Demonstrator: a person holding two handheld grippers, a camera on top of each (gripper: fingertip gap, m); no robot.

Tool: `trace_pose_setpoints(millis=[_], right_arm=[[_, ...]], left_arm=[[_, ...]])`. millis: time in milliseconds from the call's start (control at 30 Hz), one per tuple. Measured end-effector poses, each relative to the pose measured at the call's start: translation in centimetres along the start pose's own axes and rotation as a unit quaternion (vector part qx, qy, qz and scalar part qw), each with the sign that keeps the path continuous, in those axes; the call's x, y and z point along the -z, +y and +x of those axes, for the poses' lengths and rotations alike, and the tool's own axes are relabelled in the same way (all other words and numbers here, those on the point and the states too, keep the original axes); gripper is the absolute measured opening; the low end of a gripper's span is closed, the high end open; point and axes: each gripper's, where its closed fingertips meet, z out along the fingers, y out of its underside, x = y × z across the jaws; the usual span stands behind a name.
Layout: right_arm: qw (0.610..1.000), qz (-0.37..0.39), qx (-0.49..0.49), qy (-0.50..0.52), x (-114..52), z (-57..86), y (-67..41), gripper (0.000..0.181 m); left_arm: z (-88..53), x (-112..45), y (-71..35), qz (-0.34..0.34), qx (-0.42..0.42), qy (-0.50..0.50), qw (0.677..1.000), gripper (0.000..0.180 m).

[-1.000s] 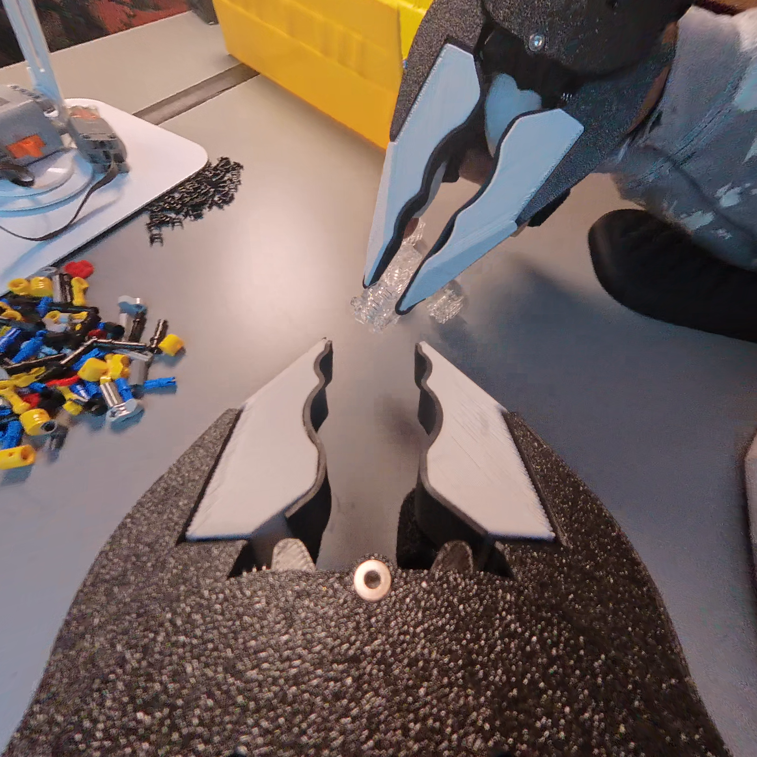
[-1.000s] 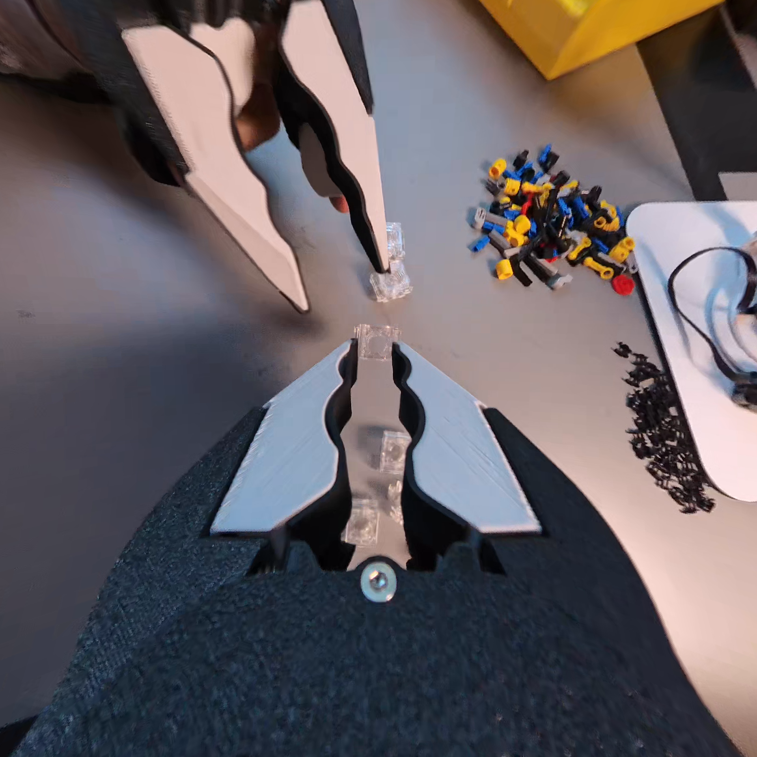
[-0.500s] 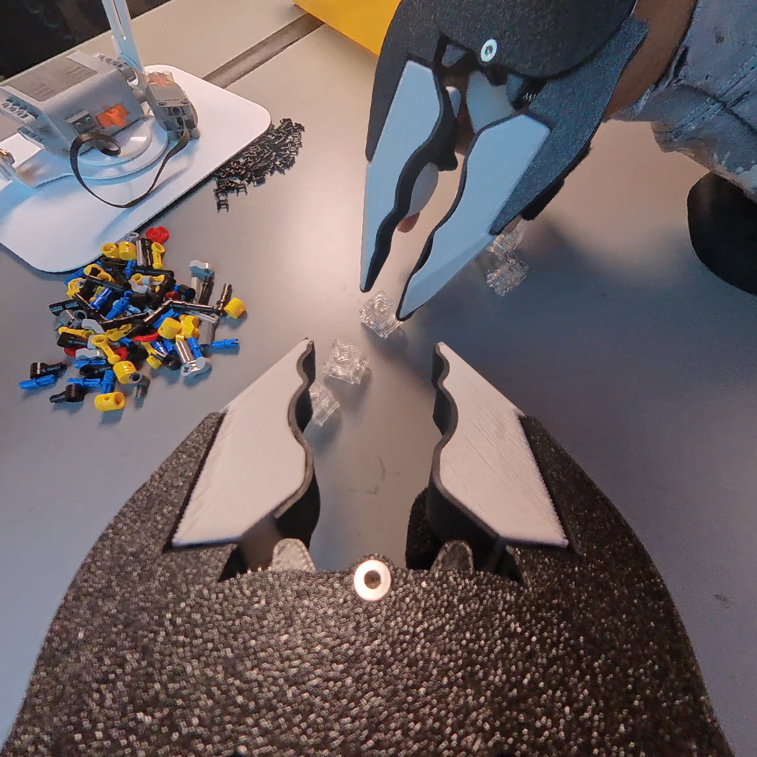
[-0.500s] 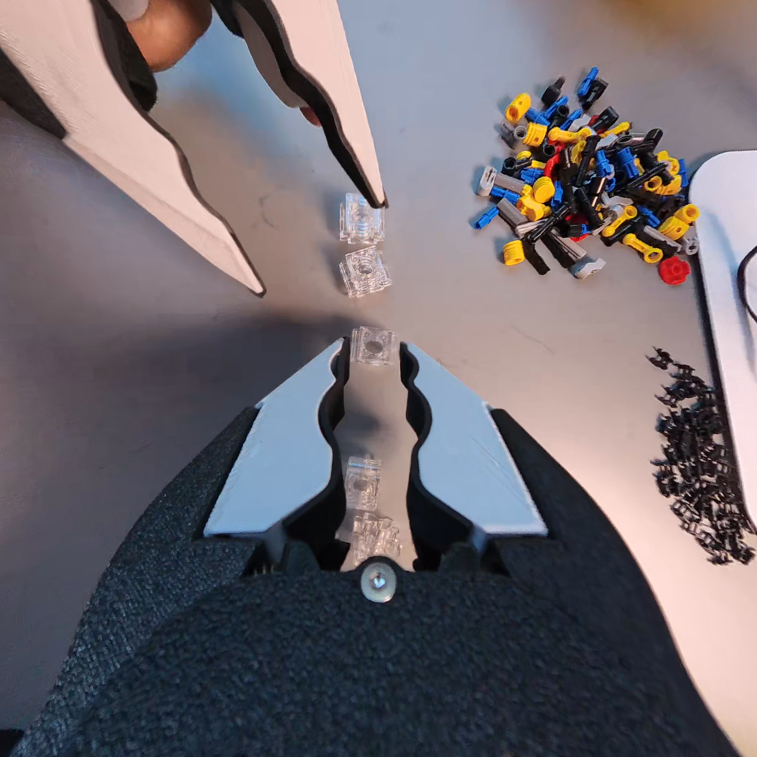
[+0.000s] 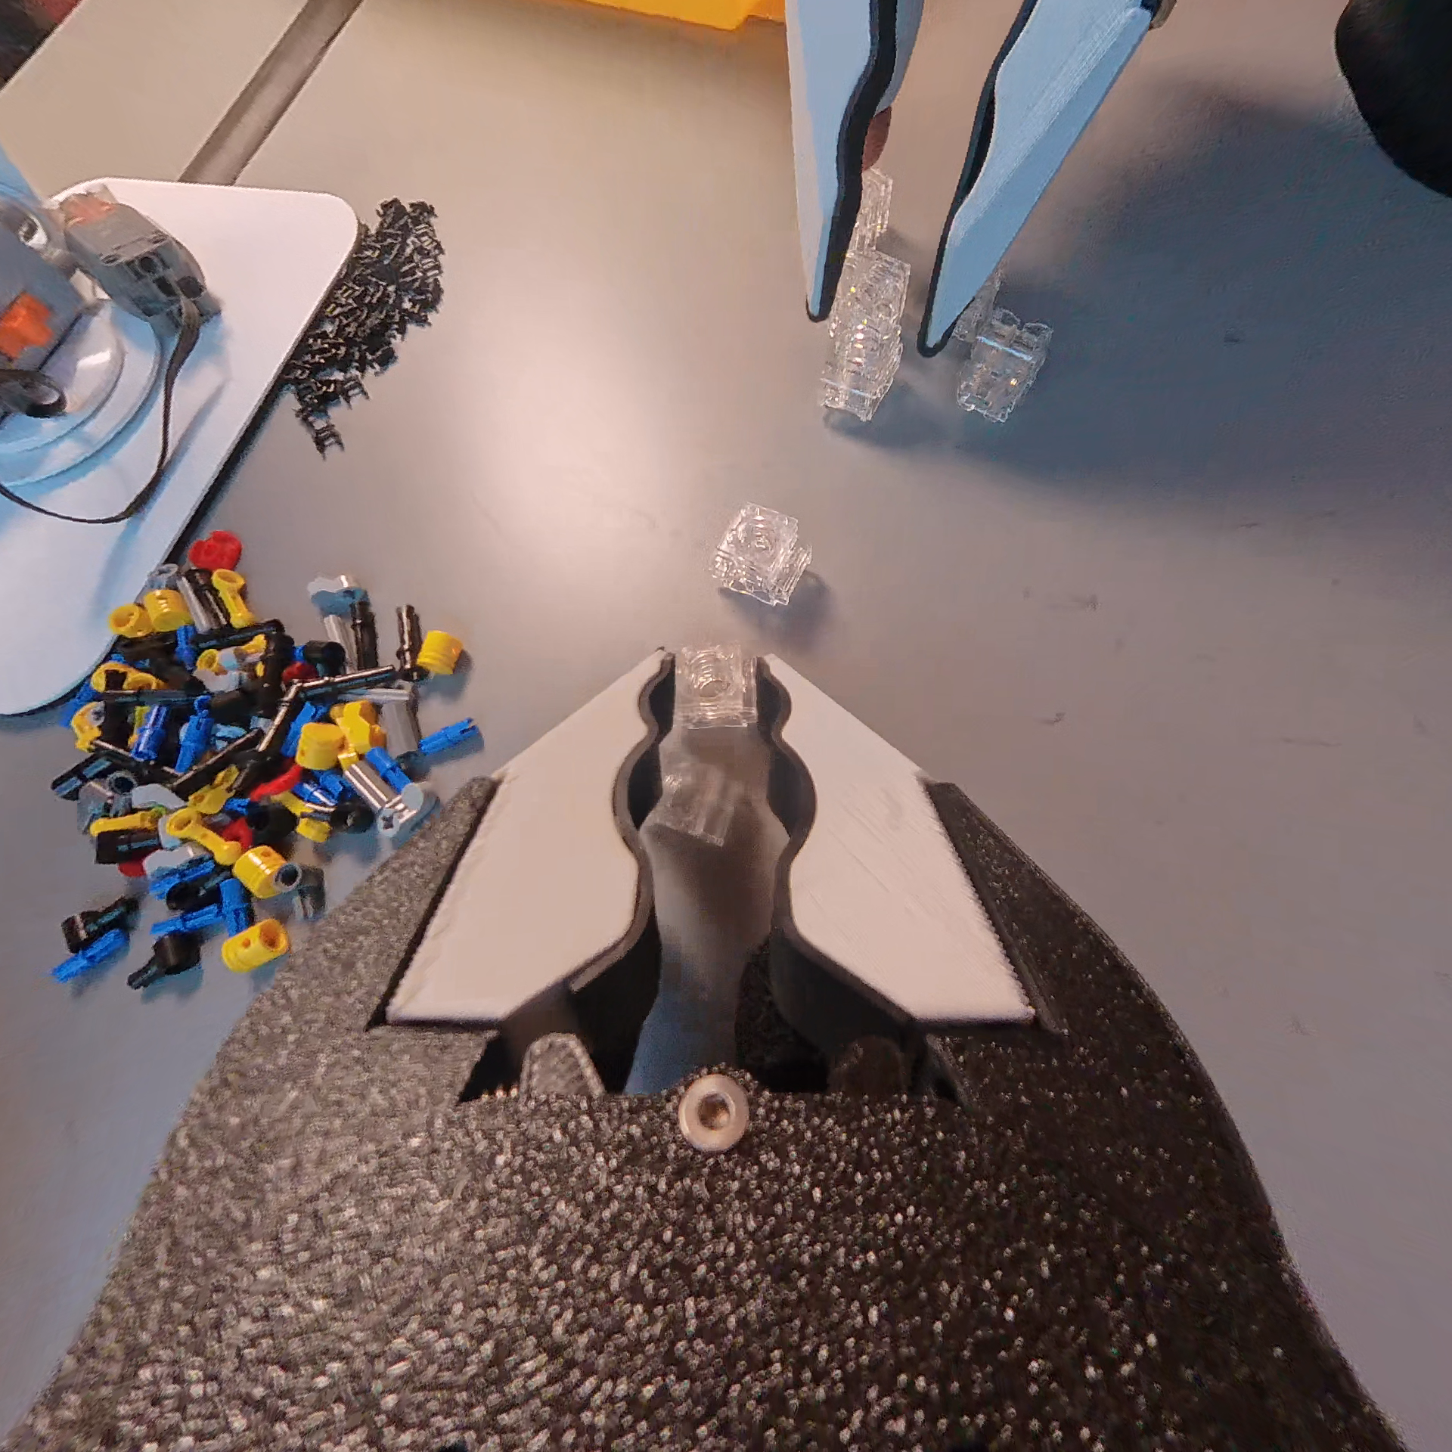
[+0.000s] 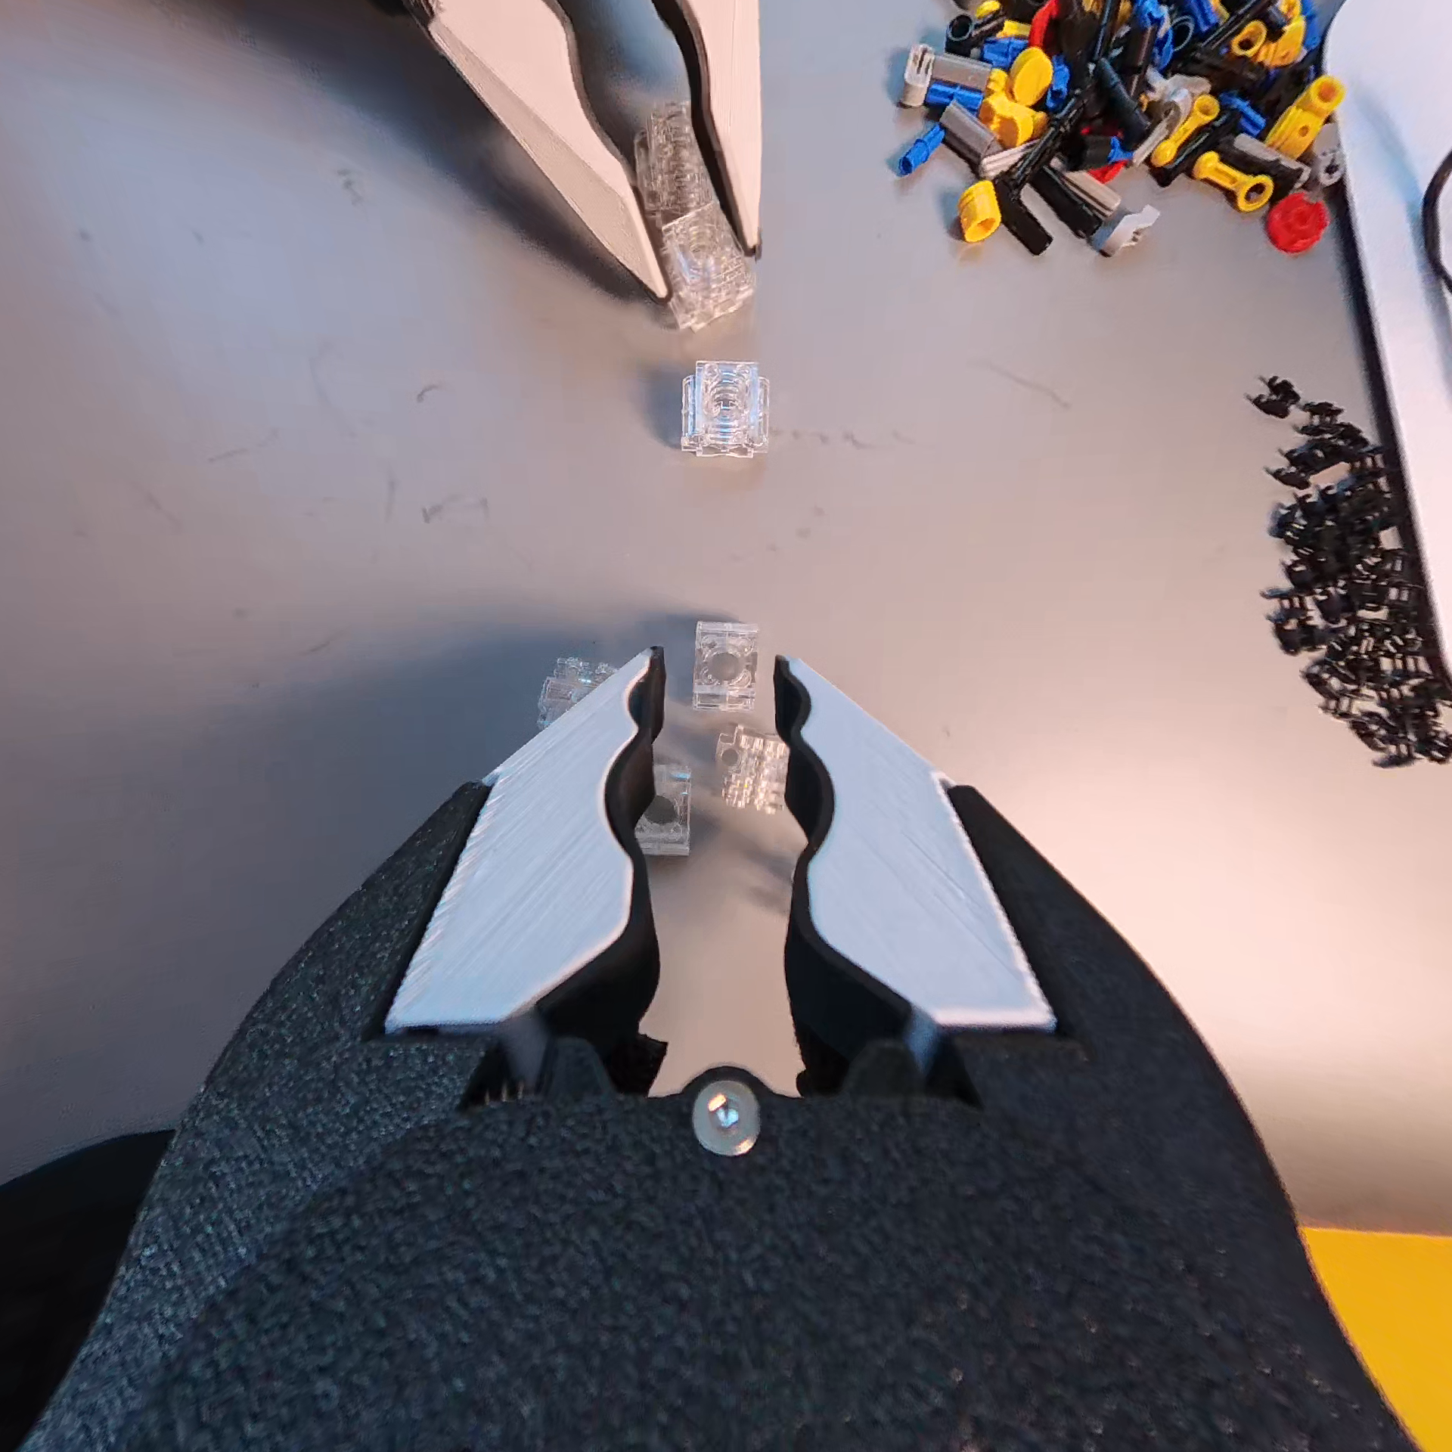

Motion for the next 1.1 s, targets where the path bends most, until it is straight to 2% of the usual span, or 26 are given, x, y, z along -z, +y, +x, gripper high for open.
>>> trace_pose_setpoints(millis=[133, 267, 400, 500, 600, 667, 800, 1000, 1100], right_arm=[[1.0, -0.022, 0.008, -0.002, -0.7, 0.0, 0.3, 0.015], [1.0, -0.002, 0.009, -0.004, -1.1, 0.3, -0.9, 0.015], [0.998, -0.019, -0.049, 0.029, -1.7, 2.2, -1.1, 0.015], [0.995, -0.02, -0.094, 0.036, -2.1, 2.2, -1.3, 0.016], [0.995, -0.039, -0.096, 0.014, -1.9, 0.3, -0.7, 0.031], [0.995, -0.034, -0.093, -0.004, -1.4, -1.0, -0.6, 0.035], [0.996, -0.006, -0.093, -0.015, -0.2, -1.2, -0.9, 0.028], [0.999, 0.014, 0.039, -0.013, -0.9, -0.3, -1.3, 0.029], [0.998, 0.009, 0.067, -0.016, -1.7, -0.3, -1.4, 0.028]], left_arm=[[0.2, 0.0, -0.1, 0.01, -0.005, 0.013, 1.0, 0.017], [0.1, 0.1, -0.1, 0.017, -0.003, 0.014, 1.0, 0.02], [-0.1, 0.7, -0.6, 0.032, 0.001, 0.004, 0.999, 0.027], [-0.2, 1.3, -1.0, 0.042, 0.004, -0.009, 0.999, 0.028], [-0.1, 1.9, -1.0, 0.047, 0.005, -0.019, 0.999, 0.028], [0.0, 2.4, -0.9, 0.049, 0.009, -0.021, 0.999, 0.028], [0.0, 2.9, -0.2, 0.037, 0.01, -0.027, 0.999, 0.028], [-0.7, 3.0, 1.1, 0.017, 0.021, -0.032, 0.999, 0.028], [-0.8, 3.1, 1.7, 0.011, 0.027, -0.026, 0.999, 0.029]])
